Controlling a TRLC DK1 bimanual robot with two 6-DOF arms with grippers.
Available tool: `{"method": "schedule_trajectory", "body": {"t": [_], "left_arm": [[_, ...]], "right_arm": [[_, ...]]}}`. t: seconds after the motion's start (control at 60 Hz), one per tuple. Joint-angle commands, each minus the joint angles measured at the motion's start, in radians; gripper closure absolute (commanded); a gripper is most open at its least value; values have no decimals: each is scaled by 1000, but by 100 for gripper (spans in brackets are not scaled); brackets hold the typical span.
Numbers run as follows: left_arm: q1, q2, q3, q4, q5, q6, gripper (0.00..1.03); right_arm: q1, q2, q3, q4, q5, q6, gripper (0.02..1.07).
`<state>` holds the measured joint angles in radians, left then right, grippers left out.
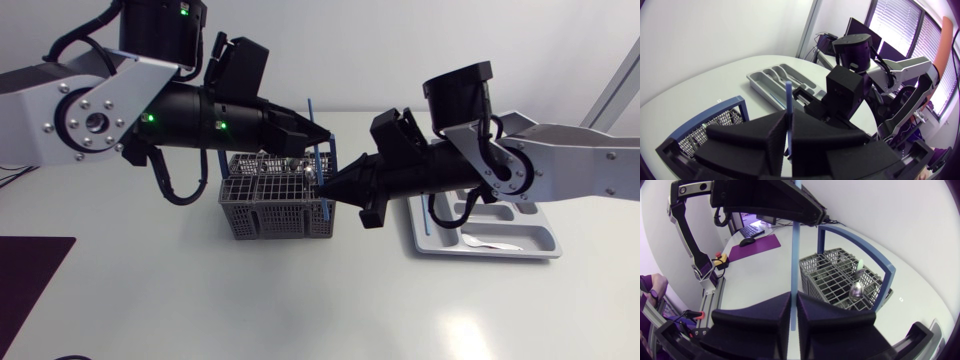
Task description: Unload the cutlery basket into the drawer organizer.
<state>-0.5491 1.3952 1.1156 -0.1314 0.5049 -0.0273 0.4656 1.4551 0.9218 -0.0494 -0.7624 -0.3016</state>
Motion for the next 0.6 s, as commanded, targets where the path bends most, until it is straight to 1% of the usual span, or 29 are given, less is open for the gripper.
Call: {"method": "schedule_trajectory", "body": {"t": [0.0, 0.067, 0.083, 0.167, 0.2, 0.317, 0.417, 0.583], "left_arm": [[14, 13, 43, 9, 12, -33, 77], [21, 11, 52, 7, 12, -36, 55], [25, 10, 55, 7, 12, -36, 47], [37, 5, 67, 7, 12, -36, 25], [41, 4, 75, 7, 12, -36, 18], [69, -2, 101, 7, 12, -37, 11], [104, -12, 122, 7, 12, -42, 10], [170, -25, 128, 7, 12, -43, 9]], "right_arm": [[21, 10, 3, -21, -3, 4, 101], [24, 5, -1, -38, 0, 1, 101], [24, 4, -3, -40, 0, -1, 101], [24, -10, -17, -58, 3, -10, 101], [24, -16, -23, -69, 8, -18, 101], [11, -52, -47, -99, 17, -39, 101], [-12, -91, -77, -132, 23, -60, 101], [-94, -171, -126, -184, 23, -91, 101]]}}
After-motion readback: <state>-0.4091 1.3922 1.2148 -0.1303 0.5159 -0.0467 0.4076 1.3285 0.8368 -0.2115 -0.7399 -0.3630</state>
